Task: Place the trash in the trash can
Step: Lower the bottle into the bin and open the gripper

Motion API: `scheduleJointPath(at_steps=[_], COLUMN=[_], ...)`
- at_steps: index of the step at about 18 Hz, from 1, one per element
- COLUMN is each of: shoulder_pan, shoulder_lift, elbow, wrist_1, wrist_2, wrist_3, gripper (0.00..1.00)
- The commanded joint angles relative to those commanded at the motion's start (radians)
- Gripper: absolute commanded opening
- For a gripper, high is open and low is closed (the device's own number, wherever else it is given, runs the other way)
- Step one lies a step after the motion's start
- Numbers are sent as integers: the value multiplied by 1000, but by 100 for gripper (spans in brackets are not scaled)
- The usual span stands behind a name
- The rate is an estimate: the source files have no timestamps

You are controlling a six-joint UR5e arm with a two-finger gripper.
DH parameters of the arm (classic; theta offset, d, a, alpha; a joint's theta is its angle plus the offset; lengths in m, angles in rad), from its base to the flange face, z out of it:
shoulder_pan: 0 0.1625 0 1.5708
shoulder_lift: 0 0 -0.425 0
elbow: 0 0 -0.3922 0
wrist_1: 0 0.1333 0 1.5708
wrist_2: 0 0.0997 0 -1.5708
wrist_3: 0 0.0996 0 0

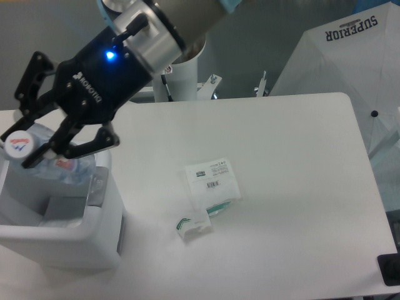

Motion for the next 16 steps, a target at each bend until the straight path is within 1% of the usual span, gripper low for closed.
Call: scheduleJointPath(at_steps=[3,5,11,14,16], shoulder_pan=[-21,-28,-28,-28,-26], shoulder_lift=[-18,-20,-15,-9,-11], elbow=[-5,-17,-67,-106,-127], wrist_1=[20,22,26,28,29], wrist_2=[0,0,3,6,8], wrist_3=[5,6,8,12,14], gripper=[12,12,13,14,16])
